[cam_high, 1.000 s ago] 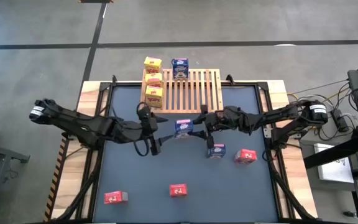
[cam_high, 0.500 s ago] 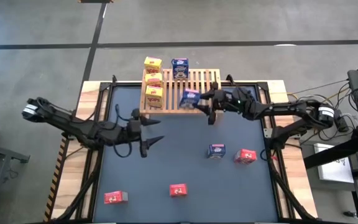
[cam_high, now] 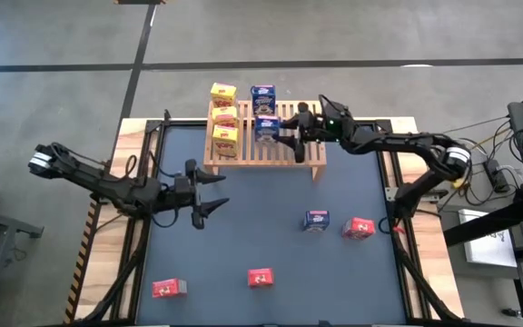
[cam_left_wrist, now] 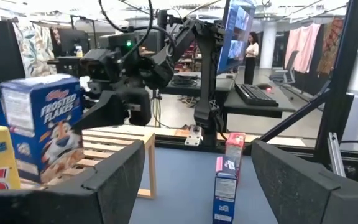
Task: Stack cereal on shelf
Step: Put the left blue cereal box on the shelf aligned with the other blue cereal box
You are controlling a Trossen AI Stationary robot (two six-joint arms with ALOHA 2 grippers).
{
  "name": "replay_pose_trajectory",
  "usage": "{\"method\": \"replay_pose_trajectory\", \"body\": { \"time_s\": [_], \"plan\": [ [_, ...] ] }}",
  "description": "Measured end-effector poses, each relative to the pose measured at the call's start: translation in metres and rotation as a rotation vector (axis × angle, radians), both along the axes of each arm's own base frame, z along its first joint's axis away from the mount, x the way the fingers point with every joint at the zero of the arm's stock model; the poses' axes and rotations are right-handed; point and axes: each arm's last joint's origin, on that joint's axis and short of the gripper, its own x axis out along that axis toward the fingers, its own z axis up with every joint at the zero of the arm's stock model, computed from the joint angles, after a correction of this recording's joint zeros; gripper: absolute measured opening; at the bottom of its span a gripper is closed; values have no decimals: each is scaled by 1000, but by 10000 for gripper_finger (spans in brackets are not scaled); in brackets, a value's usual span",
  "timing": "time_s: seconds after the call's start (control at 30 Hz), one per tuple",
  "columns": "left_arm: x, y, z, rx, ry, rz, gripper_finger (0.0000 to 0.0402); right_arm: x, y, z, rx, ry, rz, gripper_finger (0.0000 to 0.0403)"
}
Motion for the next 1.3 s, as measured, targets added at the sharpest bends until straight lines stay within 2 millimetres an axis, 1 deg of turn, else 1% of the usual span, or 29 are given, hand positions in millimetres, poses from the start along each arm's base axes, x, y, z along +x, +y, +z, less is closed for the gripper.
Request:
{"method": "replay_pose_trajectory", "body": {
  "time_s": [0.1,0.17,0.3,0.6,0.93,1.3],
  "plan": [
    [0,0,-2,-11,3,-2,278,2,-9,-9,12,21,-6,192],
    [1,0,-5,-14,13,-3,278,4,-14,-12,19,23,21,191],
    [1,0,-8,-10,22,-11,278,7,-24,-14,38,21,71,191],
    [0,0,-8,42,33,-13,278,9,-41,-15,59,20,81,191],
    [0,0,-8,44,34,-12,278,4,-43,-8,52,12,70,191],
    [0,0,-9,41,35,-8,278,5,-43,-13,78,33,73,192]
  ]
}}
